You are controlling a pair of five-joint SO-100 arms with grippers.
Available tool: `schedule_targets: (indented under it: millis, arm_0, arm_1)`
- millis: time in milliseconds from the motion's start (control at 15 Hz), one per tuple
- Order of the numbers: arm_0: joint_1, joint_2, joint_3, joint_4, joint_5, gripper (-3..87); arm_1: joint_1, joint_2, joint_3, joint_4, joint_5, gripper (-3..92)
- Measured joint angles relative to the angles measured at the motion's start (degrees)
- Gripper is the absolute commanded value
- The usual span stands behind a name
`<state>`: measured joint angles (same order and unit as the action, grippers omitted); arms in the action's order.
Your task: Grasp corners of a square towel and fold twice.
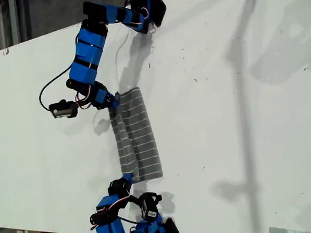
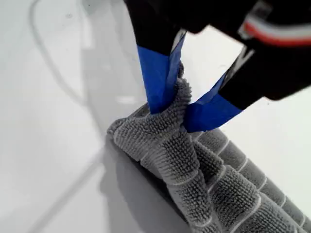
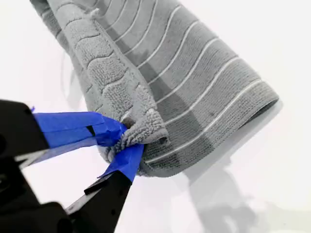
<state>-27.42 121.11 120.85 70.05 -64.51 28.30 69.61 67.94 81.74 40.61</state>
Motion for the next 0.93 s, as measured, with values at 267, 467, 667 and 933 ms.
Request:
schedule_targets:
  millis: [267,467,667,933]
  arm_0:
    - [2.3,-1.3,0.2,-0.1,-2.3,0.0]
    - [8.9,0.8,1.8,1.1,-7.6,0.0]
    - [12.5,1.8,6.7,-1.2,-11.4,0.0]
    - [12.8,2.1,9.8,-3.9,-12.1,0.0]
  arm_1:
    - [-0.4,-0.7,-0.3,3.4,-0.4,-0.1]
    - [-4.1,5.0,4.2,4.0,-0.3,-0.1]
    - [-8.8,6.9,12.0,1.8,1.7,-0.1]
    - [-9.2,6.7,16.5,-2.1,2.6,-0.1]
